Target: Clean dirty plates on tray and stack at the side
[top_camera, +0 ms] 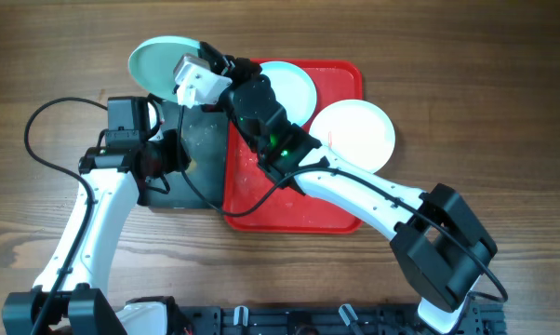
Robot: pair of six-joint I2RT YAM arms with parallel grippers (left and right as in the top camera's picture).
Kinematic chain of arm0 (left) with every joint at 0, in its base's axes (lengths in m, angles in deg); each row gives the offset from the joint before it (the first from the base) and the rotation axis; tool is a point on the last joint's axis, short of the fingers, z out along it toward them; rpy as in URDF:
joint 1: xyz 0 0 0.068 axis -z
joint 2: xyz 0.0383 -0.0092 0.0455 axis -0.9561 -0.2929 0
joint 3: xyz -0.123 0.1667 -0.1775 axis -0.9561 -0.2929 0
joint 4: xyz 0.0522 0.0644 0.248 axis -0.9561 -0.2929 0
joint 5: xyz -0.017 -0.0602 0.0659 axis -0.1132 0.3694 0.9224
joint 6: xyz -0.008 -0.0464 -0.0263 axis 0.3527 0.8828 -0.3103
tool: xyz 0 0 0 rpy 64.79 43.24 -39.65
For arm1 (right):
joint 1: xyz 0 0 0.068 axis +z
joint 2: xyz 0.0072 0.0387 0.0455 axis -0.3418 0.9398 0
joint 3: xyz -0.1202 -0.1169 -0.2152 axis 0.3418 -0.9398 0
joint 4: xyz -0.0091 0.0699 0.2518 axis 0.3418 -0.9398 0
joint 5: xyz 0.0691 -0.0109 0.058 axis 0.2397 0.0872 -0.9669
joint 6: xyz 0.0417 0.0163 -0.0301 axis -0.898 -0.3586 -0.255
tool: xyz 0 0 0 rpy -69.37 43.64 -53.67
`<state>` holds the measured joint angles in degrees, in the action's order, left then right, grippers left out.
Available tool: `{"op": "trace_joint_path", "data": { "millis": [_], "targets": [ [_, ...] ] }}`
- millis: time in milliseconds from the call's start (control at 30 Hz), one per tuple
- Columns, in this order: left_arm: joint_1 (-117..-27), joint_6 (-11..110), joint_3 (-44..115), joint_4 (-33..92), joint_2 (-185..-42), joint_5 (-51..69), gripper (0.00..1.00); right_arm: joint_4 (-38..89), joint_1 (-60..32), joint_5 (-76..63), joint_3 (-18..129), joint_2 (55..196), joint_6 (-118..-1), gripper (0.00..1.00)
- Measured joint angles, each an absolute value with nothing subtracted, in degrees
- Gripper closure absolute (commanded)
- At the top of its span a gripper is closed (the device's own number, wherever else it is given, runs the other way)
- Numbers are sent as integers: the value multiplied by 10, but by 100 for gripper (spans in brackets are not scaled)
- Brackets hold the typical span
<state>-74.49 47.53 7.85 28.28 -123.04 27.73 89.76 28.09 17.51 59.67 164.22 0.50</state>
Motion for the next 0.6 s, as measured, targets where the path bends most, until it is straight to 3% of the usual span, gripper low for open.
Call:
{"op": "trace_joint_path", "data": {
  "millis": [233,600],
  "targets": [
    [-745,475,78,283,-1230,277,96,888,281,165,597,1642,-7,96],
    [-745,475,78,283,-1230,277,96,838,281,156,597,1642,-119,95]
  ]
}}
